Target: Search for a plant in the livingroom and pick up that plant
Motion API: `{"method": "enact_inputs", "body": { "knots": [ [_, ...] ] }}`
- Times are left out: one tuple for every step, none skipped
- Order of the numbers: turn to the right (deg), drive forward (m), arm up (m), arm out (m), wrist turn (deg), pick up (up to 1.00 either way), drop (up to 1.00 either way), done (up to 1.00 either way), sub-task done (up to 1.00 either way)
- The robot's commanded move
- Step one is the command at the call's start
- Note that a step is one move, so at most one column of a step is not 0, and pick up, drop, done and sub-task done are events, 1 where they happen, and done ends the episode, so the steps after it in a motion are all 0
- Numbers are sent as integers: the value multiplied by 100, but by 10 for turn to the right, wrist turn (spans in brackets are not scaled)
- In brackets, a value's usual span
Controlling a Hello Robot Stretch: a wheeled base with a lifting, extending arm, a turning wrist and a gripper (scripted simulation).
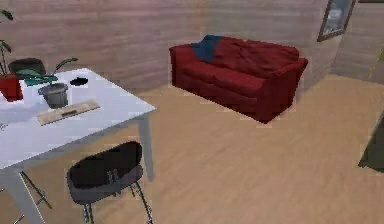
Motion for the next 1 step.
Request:
{"method": "enact_inputs", "body": {
  "knots": [
    [-330, 0, 0, 0, 0, 0, 0, 0, 0]
  ]
}}
